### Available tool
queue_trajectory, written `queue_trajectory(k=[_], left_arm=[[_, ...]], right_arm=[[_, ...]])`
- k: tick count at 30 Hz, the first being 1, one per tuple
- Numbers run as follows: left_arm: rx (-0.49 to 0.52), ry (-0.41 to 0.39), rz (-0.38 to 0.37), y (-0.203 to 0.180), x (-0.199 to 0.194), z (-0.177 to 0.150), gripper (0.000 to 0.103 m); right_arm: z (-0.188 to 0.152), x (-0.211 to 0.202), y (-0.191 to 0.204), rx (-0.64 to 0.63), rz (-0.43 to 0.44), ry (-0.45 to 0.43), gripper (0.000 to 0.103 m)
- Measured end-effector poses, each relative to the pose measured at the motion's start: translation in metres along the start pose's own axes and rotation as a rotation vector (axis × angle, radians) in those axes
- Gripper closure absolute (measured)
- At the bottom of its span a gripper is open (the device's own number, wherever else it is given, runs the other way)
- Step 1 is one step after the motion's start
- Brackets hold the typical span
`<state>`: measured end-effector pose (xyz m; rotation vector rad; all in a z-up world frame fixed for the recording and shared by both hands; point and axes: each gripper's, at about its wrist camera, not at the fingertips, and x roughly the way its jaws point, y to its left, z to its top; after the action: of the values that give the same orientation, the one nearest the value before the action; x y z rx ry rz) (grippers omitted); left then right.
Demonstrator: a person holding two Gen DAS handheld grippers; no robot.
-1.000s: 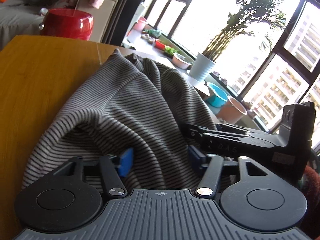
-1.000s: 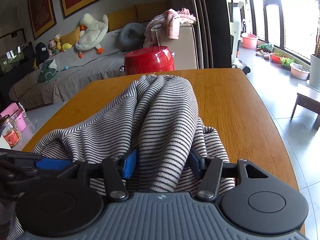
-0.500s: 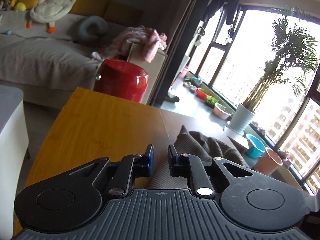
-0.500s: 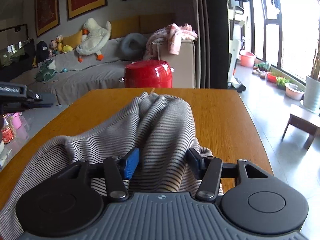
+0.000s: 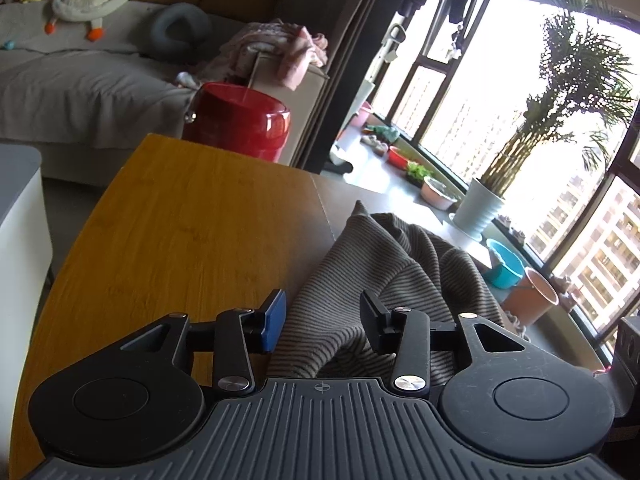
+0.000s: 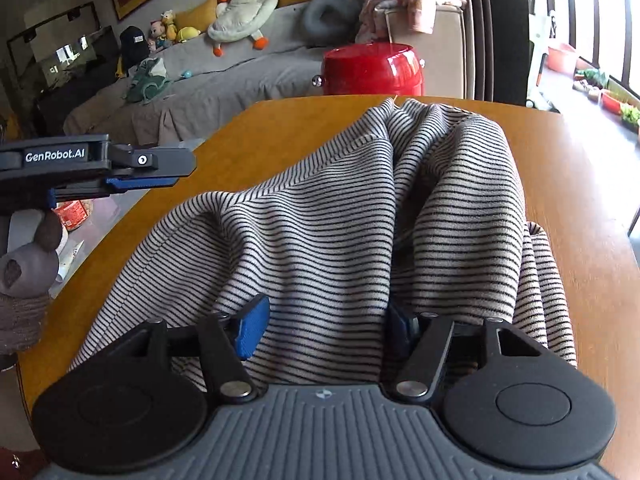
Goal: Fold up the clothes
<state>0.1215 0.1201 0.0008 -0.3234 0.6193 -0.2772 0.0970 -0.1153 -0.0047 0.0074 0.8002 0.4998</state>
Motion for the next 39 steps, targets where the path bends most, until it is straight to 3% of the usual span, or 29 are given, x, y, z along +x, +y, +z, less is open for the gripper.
queue_trajectory(k=[3, 5, 7, 10, 13, 19, 25, 26, 28, 29, 31, 33, 35, 39], left_arm=[[0.005, -0.002, -0.006, -0.002, -0.002, -0.001, 0.052], [0.009, -0.001, -0.031, -0.002, -0.005, -0.002, 0.048], [0.026, 0.004, -0.101, -0.002, -0.011, -0.005, 0.028], [0.080, 0.041, -0.267, -0.009, -0.019, -0.018, 0.009], [0.070, 0.069, -0.359, -0.013, -0.015, -0.029, 0.008], [-0.006, 0.150, -0.389, -0.010, 0.028, -0.038, 0.008], [-0.099, 0.111, -0.444, -0.011, 0.067, -0.015, 0.010], [-0.114, 0.095, -0.428, -0.009, 0.070, -0.011, 0.014], [-0.138, 0.057, -0.387, -0.001, 0.073, 0.000, 0.053], [-0.153, 0.035, -0.363, 0.005, 0.072, 0.006, 0.059], [-0.209, -0.026, -0.310, 0.026, 0.067, 0.019, 0.062], [-0.264, -0.070, -0.245, 0.047, 0.063, 0.028, 0.062], [-0.316, -0.102, -0.180, 0.068, 0.062, 0.033, 0.062], [-0.386, -0.120, -0.067, 0.101, 0.063, 0.031, 0.062]], right_arm=[[0.005, -0.008, 0.001, 0.012, 0.031, -0.014, 0.083], [0.016, -0.017, -0.005, 0.050, 0.062, -0.053, 0.095], [0.029, -0.028, -0.010, 0.091, 0.101, -0.099, 0.097], [0.055, -0.041, -0.016, 0.122, 0.170, -0.160, 0.098], [0.076, -0.046, -0.015, 0.119, 0.213, -0.190, 0.098], [0.101, -0.043, -0.014, 0.101, 0.256, -0.199, 0.098], [0.120, -0.031, -0.021, 0.145, 0.328, -0.187, 0.098], [0.121, -0.031, -0.021, 0.132, 0.319, -0.197, 0.098], [0.124, -0.034, -0.023, 0.118, 0.263, -0.242, 0.095], [0.124, -0.036, -0.026, 0.115, 0.233, -0.265, 0.094], [0.123, -0.035, -0.033, 0.090, 0.118, -0.309, 0.080], [0.118, -0.023, -0.041, 0.064, 0.009, -0.298, 0.074], [0.106, -0.002, -0.051, 0.063, -0.058, -0.230, 0.074], [0.077, 0.031, -0.052, -0.049, -0.296, -0.155, 0.073]])
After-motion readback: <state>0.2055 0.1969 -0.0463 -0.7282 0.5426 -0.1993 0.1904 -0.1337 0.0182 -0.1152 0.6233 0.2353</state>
